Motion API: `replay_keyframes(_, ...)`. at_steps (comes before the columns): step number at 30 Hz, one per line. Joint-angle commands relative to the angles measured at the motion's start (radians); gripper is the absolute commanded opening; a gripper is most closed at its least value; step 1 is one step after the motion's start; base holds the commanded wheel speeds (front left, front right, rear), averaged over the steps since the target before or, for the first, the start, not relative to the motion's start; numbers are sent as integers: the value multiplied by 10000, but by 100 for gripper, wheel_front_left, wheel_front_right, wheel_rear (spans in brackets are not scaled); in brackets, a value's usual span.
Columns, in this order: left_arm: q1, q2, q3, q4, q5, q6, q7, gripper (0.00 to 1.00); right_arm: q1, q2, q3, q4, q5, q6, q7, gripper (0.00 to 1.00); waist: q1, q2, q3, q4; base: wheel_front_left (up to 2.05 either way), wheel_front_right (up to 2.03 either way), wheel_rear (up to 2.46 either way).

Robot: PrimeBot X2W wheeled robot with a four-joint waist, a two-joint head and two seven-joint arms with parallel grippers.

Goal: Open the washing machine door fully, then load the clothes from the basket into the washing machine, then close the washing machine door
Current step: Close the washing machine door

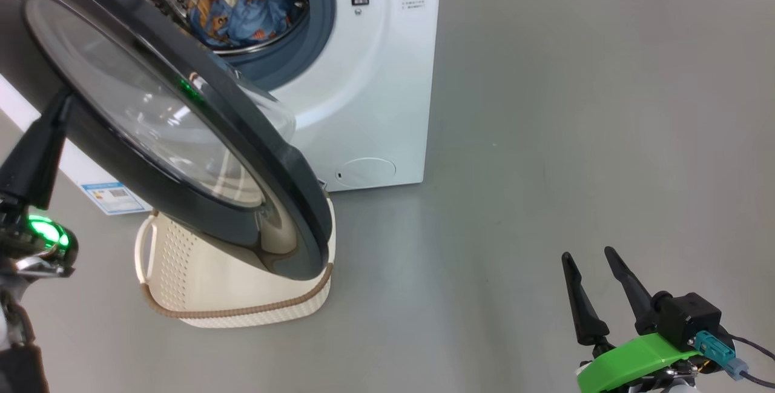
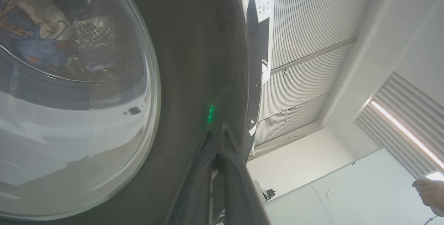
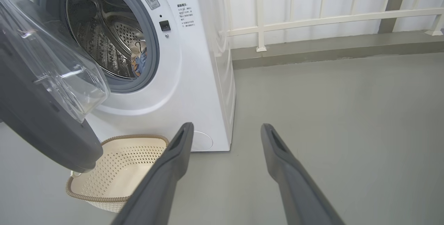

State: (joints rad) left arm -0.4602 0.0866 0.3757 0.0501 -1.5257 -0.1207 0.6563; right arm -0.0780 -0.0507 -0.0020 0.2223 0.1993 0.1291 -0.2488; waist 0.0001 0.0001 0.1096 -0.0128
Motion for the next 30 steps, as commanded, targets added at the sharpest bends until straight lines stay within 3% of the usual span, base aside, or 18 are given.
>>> replay_keyframes(1,68,308,253,-466,132,-99,-116,0,39,5,282,-268,46,16,-130,100,-1,-1,-100,46,0,0,0)
replay_keyframes(5,367,375,168,-1175,636,-99,-758,3,118,5,289,-354,28,16,-130,100,-1,-1,-156,57,0,0,0)
replay_keyframes(7,524,561,42,-1591,1122,-99,-1271,41,132,5,291,-389,21,16,-130,100,-1,-1,-144,64,0,0,0)
replay_keyframes(8,582,603,-68,-1800,1243,-99,-1551,74,132,5,294,-405,22,16,-130,100,-1,-1,-134,64,0,0,0)
replay_keyframes(9,655,630,-178,-1970,1289,-99,-1801,100,135,5,291,-421,21,16,-130,100,-1,-1,-126,67,0,0,0)
replay_keyframes(15,1242,1485,-1207,-2627,2233,-99,-3581,100,164,5,262,-500,35,16,-130,100,-1,-1,-77,121,0,0,0)
replay_keyframes(21,2068,3164,-2893,-2826,3836,-99,-6469,100,176,5,266,-526,31,16,-130,100,-1,-1,-93,126,0,0,0)
replay_keyframes(25,2598,4300,-4075,-2211,5073,-99,-8573,100,244,5,247,-518,18,16,-130,100,-1,-1,-186,137,0,0,0)
replay_keyframes(30,2864,4771,-4552,-1355,6684,-99,-9163,100,347,5,215,-543,-3,16,-130,100,-1,-1,-285,161,0,0,0)
